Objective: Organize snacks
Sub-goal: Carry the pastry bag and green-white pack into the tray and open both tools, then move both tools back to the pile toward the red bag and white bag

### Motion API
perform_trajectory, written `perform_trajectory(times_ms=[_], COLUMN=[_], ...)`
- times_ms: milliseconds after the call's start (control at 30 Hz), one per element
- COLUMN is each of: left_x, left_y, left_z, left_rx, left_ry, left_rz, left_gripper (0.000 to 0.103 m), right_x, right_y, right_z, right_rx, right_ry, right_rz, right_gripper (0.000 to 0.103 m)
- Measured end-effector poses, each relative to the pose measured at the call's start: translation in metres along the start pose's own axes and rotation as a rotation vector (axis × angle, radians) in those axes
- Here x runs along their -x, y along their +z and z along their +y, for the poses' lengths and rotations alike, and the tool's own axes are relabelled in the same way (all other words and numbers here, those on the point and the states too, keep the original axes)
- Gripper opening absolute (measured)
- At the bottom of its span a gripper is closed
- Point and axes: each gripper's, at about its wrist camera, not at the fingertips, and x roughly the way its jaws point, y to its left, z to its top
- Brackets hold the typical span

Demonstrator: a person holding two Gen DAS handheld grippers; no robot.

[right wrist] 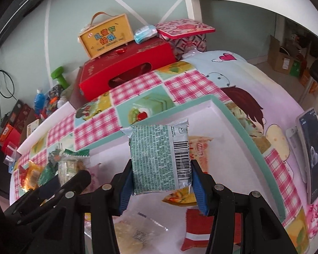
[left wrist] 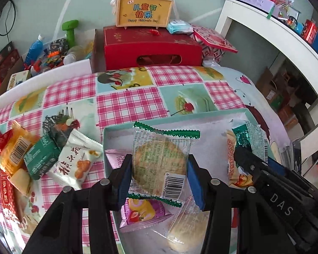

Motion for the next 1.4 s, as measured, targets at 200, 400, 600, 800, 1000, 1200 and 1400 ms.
perform_trajectory(times_ms=[200, 400, 600, 800, 1000, 1200, 1400], left_x=[0.0, 0.008, 0.013, 0.016, 0.016, 0.014, 0.013], left_y=[0.001, 0.003, 0.004, 0.003, -0.001, -0.003, -0.006], left_z=[0.005, 0.012, 0.019, 0.03, 0.051, 0.061, 0.063], left_rx=[0.019, 0.051, 0.079, 0.109, 0.201, 0.239, 0.25], left_ry=[-0.005, -0.025, 0.03, 0.116, 0.233, 0.244, 0.236], left_rz=[-0.003, 0.001, 0.023, 0.045, 0.033, 0.041, 0.059], left_gripper=[0.051, 0.066, 0.07, 0.079, 0.099, 0.1, 0.1], right_x=[0.0, -0.003, -0.006, -0.007, -0.008, -0.01, -0.01], right_y=[0.0, -0.001, -0.002, -0.001, -0.002, -0.002, -0.004], right_z=[0.0, 0.0, 0.003, 0.003, 0.002, 0.003, 0.006], right_rx=[0.002, 0.003, 0.012, 0.012, 0.012, 0.007, 0.012], right_ry=[0.001, -0.008, -0.004, -0.012, -0.026, -0.023, -0.026], right_rz=[0.004, 0.015, 0.029, 0.031, 0.029, 0.042, 0.048], right_gripper=[0.053, 0.053, 0.068, 0.086, 0.103, 0.103, 0.103])
